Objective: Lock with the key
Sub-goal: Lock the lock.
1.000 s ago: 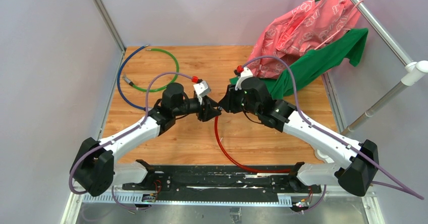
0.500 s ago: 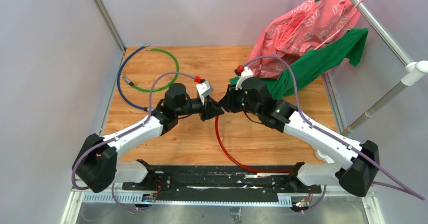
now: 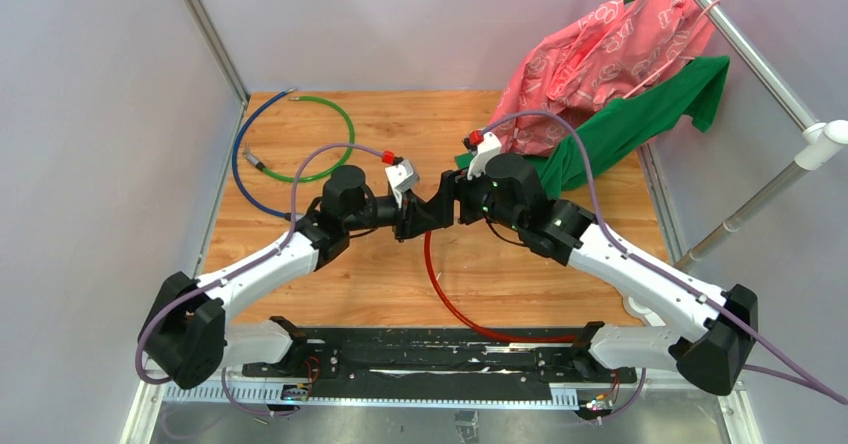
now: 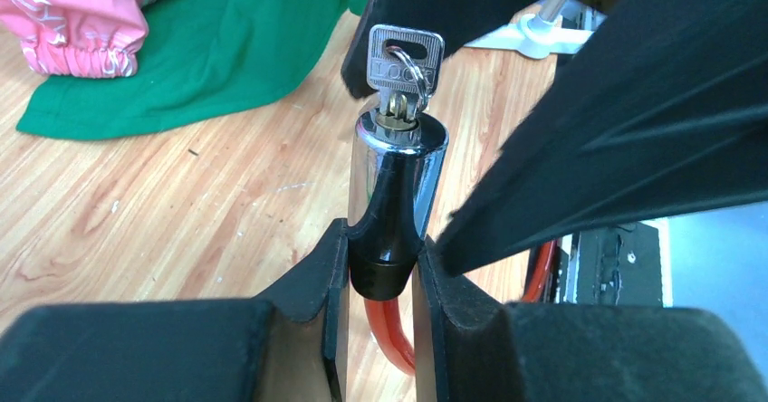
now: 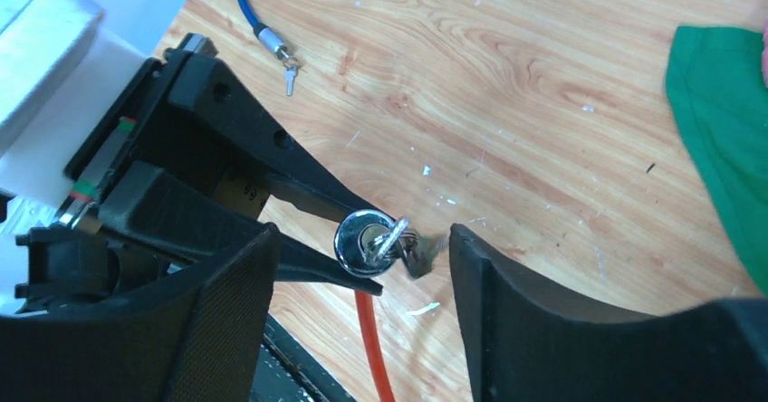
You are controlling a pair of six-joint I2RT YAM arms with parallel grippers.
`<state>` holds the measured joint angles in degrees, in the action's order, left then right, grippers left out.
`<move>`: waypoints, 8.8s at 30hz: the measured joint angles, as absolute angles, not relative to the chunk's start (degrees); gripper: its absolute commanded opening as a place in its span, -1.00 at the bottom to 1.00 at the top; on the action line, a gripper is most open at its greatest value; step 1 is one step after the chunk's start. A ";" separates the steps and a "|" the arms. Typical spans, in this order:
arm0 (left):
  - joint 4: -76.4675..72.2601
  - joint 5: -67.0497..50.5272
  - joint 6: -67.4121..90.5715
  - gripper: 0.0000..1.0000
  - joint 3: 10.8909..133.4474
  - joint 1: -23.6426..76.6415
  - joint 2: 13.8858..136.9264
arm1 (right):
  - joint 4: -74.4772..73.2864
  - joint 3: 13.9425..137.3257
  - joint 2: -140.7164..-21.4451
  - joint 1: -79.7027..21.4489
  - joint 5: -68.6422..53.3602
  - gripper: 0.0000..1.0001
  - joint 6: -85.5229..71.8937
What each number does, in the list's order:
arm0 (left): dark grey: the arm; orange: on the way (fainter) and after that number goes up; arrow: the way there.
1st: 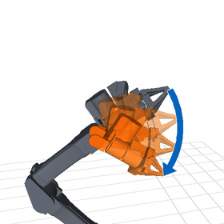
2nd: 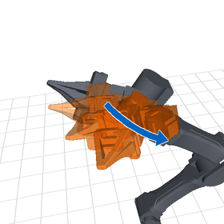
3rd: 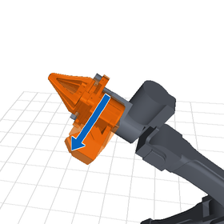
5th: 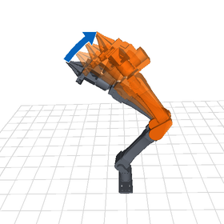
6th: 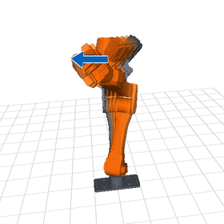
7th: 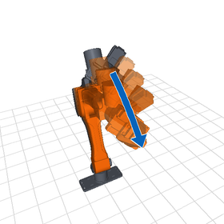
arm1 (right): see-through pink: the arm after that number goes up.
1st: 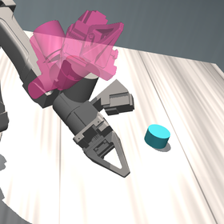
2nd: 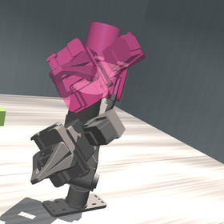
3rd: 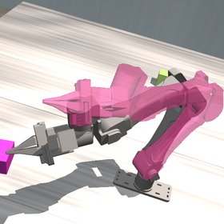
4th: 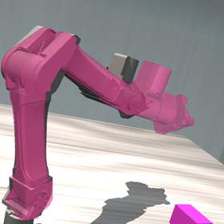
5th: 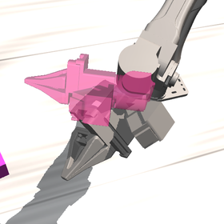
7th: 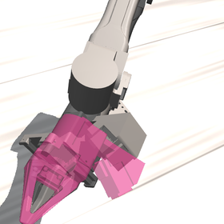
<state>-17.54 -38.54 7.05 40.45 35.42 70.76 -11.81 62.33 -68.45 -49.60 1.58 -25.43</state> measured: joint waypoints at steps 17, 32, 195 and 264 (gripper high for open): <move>3.64 -43.83 0.27 -1.00 54.04 26.22 67.09 | -9.69 51.62 -57.19 -48.23 -22.65 0.65 -6.68; 8.95 -43.42 0.36 -1.00 59.88 19.18 65.82 | 6.79 36.58 -74.30 -61.60 -15.42 0.55 -2.70; 8.05 -40.51 -4.47 -1.00 44.69 28.60 73.65 | -4.82 41.41 -68.36 -48.77 -10.11 -1.00 7.07; 8.05 -18.00 -47.42 -1.00 38.15 39.29 73.89 | 30.52 30.68 -83.13 -50.00 -16.34 -0.26 -4.23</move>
<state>8.05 -18.00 -47.42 38.15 39.29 73.89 30.52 30.68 -83.13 -50.00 -16.34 -4.23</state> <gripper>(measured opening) 0.241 0.334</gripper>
